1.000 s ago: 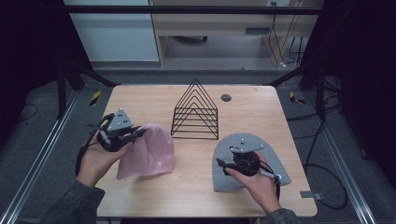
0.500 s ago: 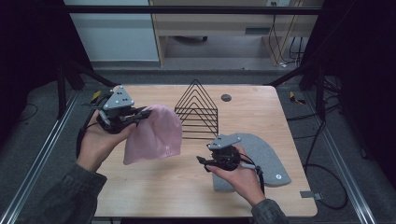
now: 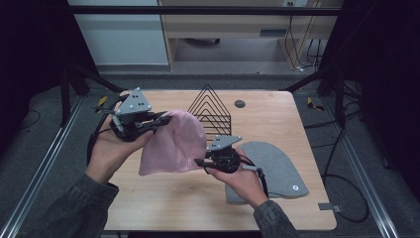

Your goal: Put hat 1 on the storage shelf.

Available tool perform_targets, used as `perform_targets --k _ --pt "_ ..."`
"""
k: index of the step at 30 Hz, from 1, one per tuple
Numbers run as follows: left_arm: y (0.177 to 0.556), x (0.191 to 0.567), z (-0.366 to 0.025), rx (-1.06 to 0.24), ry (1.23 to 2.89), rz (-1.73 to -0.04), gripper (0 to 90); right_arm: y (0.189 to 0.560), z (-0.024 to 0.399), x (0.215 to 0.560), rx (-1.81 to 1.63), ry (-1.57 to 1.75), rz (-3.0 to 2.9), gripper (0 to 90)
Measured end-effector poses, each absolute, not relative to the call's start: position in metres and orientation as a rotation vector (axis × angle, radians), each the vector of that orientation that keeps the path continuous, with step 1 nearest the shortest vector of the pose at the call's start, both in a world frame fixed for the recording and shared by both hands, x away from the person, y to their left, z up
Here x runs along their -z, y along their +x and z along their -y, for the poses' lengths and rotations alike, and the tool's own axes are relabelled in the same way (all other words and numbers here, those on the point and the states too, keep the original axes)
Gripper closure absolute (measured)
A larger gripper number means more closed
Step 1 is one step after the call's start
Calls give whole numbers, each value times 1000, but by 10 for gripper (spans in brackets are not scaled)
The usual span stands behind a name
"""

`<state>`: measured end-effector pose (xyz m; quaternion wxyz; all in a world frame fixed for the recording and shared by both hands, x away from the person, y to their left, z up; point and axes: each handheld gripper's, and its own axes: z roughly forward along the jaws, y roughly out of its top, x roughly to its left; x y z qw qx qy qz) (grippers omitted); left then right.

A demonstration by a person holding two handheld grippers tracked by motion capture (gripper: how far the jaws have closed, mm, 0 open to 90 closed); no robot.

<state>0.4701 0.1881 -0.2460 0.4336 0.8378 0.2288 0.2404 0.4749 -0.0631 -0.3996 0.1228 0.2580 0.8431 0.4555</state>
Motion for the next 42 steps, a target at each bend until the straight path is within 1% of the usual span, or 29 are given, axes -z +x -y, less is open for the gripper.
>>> perform_targets --k 1,6,9,15,16,18,19,22,28,30,38,42 --pt "473 246 -190 -593 2088 -571 834 475 65 396 -1347 753 -2466 799" --pt "481 242 -191 -574 2079 -579 832 474 70 384 -1339 709 -2487 821" --pt "489 238 -191 -542 2050 -599 832 475 72 378 -1329 708 -2492 825" --pt "509 228 -189 -523 2037 -622 831 486 81 353 -1310 687 -2512 827" --pt "513 226 -189 -524 2030 -625 831 486 81 353 -1310 687 -2512 827" --pt "520 222 -188 -520 2019 -631 830 494 86 341 -1309 687 -2514 828" --pt "529 217 -187 -525 2014 -632 830 497 87 337 -1303 686 -2511 829" --pt "538 214 -186 -521 2007 -636 830 508 91 327 -1302 693 -2501 829" --pt "561 208 -181 -516 1974 -655 830 527 97 314 -1324 720 -2478 830" --pt "566 205 -179 -537 1963 -657 830 529 99 311 -1328 720 -2475 830" --pt "586 200 -175 -526 1911 -674 829 552 114 290 -1356 750 -2422 831" --pt "591 199 -171 -536 1893 -674 830 558 116 289 -1351 766 -2414 831"
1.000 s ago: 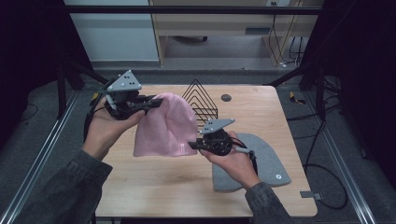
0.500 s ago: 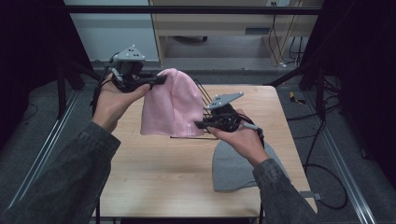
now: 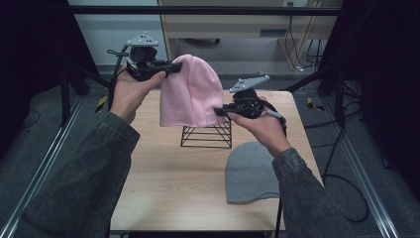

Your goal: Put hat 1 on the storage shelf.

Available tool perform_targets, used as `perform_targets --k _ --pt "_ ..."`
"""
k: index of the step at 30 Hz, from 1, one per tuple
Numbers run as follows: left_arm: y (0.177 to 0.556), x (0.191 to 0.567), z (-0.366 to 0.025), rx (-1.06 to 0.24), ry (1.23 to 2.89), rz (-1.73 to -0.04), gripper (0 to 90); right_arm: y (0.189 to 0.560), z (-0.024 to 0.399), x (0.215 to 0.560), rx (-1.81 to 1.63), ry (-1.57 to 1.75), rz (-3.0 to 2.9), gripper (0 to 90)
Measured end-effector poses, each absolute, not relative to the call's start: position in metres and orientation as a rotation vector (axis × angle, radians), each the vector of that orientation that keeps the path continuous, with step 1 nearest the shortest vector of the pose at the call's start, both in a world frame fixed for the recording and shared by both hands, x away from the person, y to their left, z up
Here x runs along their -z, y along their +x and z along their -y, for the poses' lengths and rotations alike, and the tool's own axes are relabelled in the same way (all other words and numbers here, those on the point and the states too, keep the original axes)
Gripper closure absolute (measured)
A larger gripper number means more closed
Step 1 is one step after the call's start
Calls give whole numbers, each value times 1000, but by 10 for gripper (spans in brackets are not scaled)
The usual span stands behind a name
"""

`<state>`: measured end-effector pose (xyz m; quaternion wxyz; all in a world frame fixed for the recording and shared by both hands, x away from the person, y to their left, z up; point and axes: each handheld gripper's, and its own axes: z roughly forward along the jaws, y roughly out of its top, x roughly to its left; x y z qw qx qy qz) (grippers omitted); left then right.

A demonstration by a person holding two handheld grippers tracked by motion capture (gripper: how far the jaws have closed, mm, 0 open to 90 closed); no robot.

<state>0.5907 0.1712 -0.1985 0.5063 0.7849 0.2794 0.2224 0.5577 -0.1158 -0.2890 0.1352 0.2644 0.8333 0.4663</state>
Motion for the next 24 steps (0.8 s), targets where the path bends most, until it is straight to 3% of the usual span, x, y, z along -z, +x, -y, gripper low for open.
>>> perform_targets --k 14,24 --pt "618 189 -161 -550 1841 -656 827 588 123 287 -1376 845 -2307 831" --pt "639 203 -151 -537 1832 -650 823 608 136 299 -1340 904 -2271 829"
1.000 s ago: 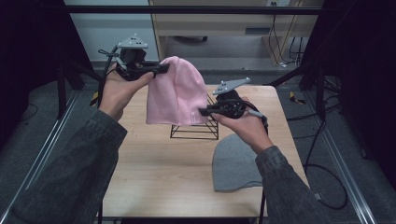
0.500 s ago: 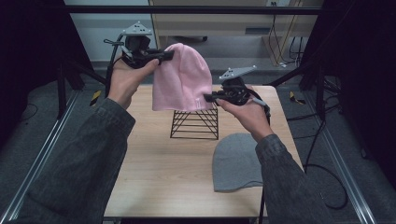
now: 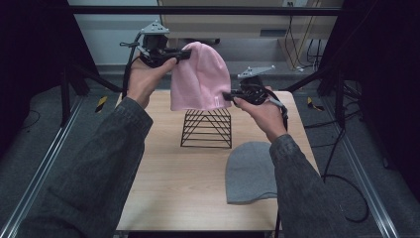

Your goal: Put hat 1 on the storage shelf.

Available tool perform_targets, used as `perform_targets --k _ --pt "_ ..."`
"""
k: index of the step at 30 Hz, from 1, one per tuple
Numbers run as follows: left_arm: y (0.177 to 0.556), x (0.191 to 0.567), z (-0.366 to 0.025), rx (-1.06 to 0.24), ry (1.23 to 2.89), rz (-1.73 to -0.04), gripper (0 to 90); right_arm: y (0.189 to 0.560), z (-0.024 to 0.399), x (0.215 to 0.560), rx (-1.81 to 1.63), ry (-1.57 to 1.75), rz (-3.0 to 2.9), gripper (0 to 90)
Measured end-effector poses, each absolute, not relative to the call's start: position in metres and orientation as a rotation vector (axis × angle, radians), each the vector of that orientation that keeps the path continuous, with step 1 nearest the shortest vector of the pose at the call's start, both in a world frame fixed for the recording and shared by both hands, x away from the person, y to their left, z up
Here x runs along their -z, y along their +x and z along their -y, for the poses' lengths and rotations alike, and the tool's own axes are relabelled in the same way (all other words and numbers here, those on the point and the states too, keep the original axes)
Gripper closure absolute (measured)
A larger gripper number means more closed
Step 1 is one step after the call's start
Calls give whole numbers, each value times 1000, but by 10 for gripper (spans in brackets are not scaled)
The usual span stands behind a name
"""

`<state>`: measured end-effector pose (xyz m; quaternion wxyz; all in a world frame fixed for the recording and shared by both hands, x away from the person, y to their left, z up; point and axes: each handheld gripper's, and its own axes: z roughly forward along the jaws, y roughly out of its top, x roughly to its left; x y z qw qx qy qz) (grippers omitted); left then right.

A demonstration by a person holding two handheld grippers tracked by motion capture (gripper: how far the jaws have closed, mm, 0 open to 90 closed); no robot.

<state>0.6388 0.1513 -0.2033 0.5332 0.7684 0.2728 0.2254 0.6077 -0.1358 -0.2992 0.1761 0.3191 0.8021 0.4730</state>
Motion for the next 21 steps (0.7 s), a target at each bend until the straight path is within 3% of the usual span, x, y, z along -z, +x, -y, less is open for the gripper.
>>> perform_targets --k 21 --pt "645 236 -134 -541 1870 -622 821 608 143 331 -1256 924 -2285 818"
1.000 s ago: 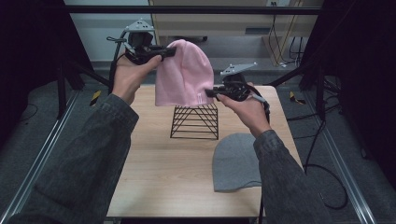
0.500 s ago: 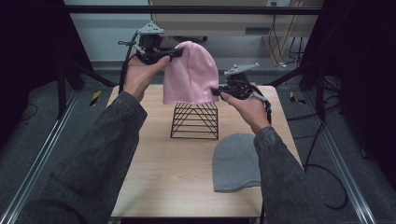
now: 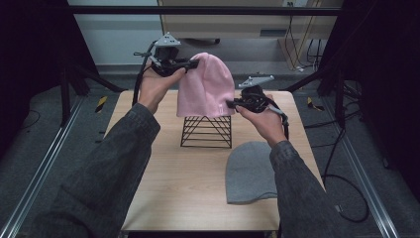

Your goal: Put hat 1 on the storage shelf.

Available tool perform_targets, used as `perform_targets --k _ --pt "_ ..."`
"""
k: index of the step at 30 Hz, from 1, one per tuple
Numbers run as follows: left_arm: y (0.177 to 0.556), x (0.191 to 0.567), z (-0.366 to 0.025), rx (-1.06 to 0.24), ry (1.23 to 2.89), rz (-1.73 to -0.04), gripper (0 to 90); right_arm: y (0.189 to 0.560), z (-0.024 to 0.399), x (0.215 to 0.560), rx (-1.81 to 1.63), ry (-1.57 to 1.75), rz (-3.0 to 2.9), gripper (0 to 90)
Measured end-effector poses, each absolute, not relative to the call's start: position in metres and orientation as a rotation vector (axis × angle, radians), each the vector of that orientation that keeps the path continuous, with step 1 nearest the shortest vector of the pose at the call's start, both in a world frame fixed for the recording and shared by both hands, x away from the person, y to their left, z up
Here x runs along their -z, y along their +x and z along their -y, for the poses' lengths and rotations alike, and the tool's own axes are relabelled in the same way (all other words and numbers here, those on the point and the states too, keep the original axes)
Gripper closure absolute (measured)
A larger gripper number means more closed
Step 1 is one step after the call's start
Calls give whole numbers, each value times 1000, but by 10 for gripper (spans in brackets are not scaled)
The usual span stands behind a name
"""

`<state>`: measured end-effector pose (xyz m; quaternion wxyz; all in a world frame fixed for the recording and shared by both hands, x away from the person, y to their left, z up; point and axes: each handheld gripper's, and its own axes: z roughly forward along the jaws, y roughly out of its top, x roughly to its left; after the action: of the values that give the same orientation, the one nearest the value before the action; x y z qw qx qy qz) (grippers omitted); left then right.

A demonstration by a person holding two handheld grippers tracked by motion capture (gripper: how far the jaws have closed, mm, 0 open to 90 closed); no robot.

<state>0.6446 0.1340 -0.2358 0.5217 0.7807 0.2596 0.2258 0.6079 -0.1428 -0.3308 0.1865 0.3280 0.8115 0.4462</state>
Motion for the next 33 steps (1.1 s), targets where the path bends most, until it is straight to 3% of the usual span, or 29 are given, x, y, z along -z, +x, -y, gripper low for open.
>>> perform_targets --k 22,27,33 --pt "635 261 -132 -524 1887 -609 821 603 142 355 -1208 934 -2331 763" --pt "629 261 -129 -529 1897 -595 822 602 141 357 -1203 944 -2341 710" --pt "623 263 -128 -529 1914 -578 823 601 142 359 -1164 967 -2338 568"
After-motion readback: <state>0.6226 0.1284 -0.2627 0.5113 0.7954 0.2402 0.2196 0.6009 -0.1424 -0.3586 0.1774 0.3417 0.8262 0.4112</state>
